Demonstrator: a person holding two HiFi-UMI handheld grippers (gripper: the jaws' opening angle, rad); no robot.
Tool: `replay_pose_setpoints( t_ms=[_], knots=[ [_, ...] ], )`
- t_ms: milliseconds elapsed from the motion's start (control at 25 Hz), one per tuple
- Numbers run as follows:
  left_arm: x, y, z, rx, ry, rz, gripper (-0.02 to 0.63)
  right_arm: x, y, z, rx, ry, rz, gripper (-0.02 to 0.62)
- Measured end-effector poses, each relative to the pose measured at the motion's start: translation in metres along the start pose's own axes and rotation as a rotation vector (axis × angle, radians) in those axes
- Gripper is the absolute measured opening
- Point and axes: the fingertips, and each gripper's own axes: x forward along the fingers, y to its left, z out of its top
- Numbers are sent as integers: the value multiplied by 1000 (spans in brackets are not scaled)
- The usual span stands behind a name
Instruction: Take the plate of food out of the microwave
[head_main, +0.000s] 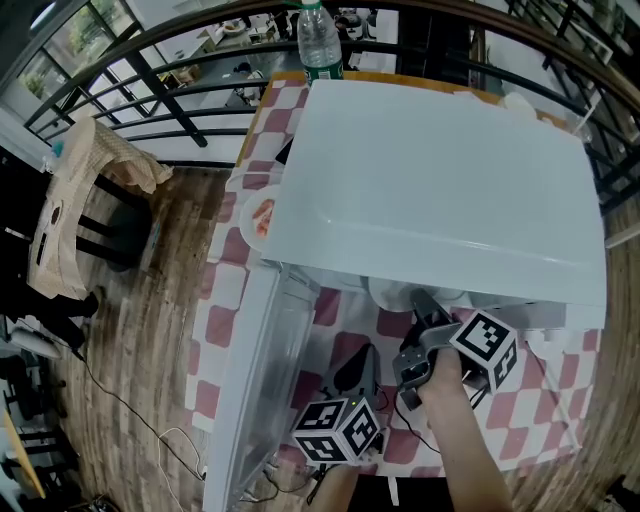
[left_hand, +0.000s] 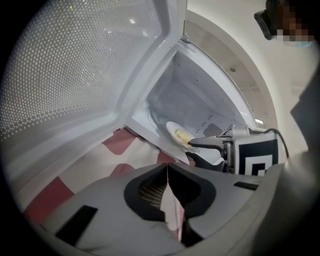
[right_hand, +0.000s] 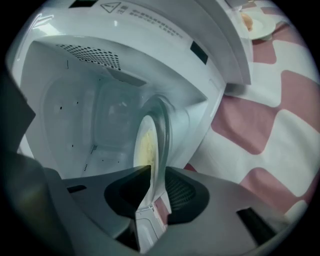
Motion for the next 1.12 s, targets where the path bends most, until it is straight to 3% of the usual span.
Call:
replay_pose_setpoints(
  t_ms=[120,480,680,1120],
  knots=[
    [-1,-1,0,16,-1,1,12,3,0,-1,6,-3,18,73],
    [-4,-1,-3,16,0,8,12,0,1,-2,7,0,39,72],
    [-4,-2,-4,17,0,8,12,-4,2,-2,5,3,55,31],
    [-8,-7,-7,21,-8,3,12,-19,-5,-9,8,31,104,31]
  ],
)
